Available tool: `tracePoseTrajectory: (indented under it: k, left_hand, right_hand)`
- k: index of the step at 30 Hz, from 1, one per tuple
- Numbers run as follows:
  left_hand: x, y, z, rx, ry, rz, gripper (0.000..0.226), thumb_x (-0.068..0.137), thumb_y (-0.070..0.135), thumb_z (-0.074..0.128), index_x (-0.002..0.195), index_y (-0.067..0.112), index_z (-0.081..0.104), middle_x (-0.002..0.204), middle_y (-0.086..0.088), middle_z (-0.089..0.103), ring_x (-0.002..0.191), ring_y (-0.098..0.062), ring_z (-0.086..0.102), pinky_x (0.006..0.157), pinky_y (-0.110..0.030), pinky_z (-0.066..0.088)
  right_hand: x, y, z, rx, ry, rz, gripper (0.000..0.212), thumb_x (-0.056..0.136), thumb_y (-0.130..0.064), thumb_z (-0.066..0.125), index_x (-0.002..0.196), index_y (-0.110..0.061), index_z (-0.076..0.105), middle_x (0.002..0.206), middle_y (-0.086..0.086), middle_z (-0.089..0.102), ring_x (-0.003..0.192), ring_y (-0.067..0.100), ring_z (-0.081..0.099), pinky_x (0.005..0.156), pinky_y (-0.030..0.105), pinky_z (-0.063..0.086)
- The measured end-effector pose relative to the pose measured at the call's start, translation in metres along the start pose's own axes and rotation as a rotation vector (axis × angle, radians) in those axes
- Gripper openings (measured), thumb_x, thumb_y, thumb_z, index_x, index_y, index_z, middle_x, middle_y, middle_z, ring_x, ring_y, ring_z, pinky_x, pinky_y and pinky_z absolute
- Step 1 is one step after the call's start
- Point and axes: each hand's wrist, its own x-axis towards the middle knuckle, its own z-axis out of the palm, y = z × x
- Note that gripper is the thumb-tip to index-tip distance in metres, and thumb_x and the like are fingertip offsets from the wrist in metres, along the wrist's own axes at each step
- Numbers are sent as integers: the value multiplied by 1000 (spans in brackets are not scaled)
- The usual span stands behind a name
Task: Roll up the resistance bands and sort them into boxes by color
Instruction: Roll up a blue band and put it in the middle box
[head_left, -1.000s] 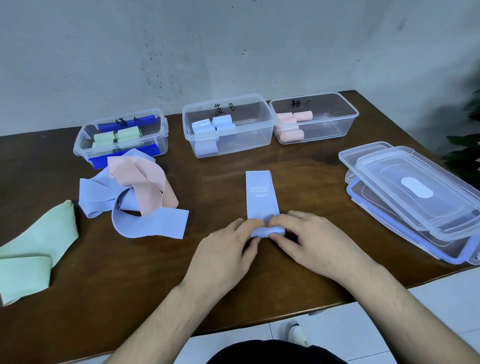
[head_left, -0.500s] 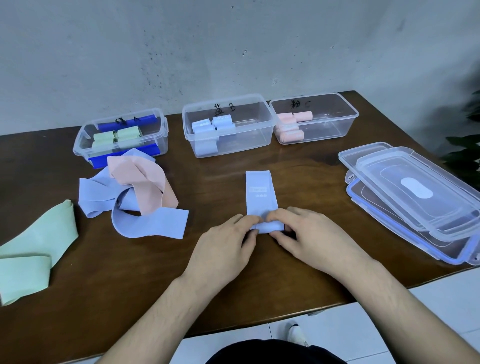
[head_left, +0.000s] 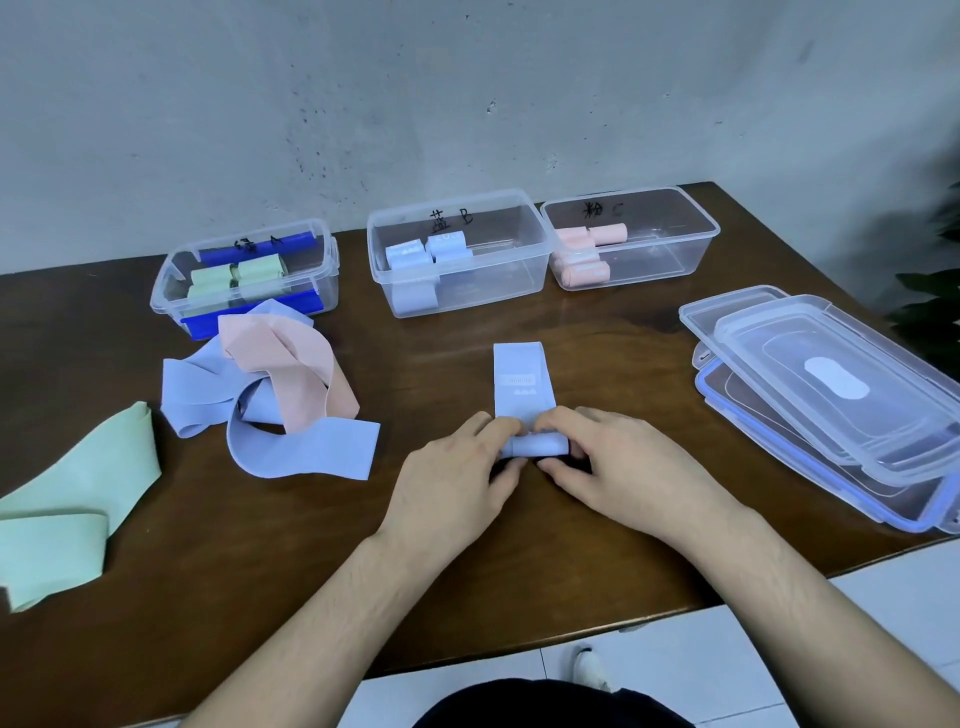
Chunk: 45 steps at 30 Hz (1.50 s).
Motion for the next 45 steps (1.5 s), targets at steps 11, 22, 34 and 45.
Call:
tracePoseTrajectory:
  k: [11,22,34,45]
  left_hand:
    - [-17,3,-3,-75,-1,3,33,99,50,46,128,37,54,100,18,50,81,-7,56,61,-14,44]
    - [-37,12,-3,-163,-25,-5,40,98,51,46,137,41,43,108,19,56,77,-6,53,66,-14,47]
    - [-28,6,-2,-120,-49,-23,37,101,49,41,136,41,46,128,18,56,94,-8,61,74,-17,51]
    - [-22,6,-2,-83,-11,-9,32,98,48,49,129,41,49,110,17,58,78,-8,58,66,-17,50]
  right_hand:
    - [-15,-4,-5,77,14,-25,18,96,-40,60,114,-38,57,83,-17,52,74,7,54,63,22,45]
    - [-32,-4,0,104,-37,4,28,95,-45,55,121,-42,62,103,-17,64,84,4,58,72,25,52]
    - [-28,-2,1,47,7,-25,25,93,-48,59,116,-44,52,78,-22,46,73,4,52,61,16,37]
    - [-16,4,2,105,-31,22,28,94,-47,55,121,-43,59,96,-19,59,81,5,58,71,24,51]
